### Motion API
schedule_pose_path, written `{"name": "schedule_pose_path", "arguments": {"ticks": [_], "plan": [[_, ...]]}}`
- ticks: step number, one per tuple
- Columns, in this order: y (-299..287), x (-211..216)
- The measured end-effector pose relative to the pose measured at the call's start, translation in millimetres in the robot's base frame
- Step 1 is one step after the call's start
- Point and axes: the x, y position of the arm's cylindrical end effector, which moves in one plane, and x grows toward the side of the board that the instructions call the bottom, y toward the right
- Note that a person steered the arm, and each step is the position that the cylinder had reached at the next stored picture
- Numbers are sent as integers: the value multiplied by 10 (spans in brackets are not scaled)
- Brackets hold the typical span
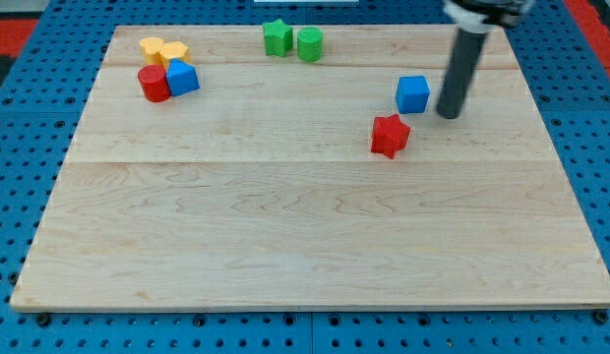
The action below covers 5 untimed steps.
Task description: Push the cube into the triangle
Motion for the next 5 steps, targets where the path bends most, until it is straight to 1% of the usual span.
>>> {"name": "schedule_pose_path", "arguments": {"ticks": [1, 2, 3, 4, 5], "plan": [[68, -137], [-620, -447], [-1711, -690], [-1562, -683], [-732, -510]]}}
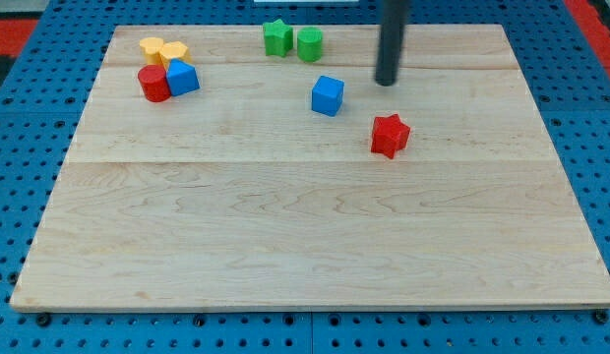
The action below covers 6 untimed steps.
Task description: Push the cube into the triangle
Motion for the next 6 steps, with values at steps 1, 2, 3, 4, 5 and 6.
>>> {"name": "schedule_pose_path", "arguments": {"ticks": [1, 2, 3, 4, 5, 6], "plan": [[-559, 199], [-1374, 233], [-1937, 268], [-2479, 121], [-2160, 65], [-961, -35]]}}
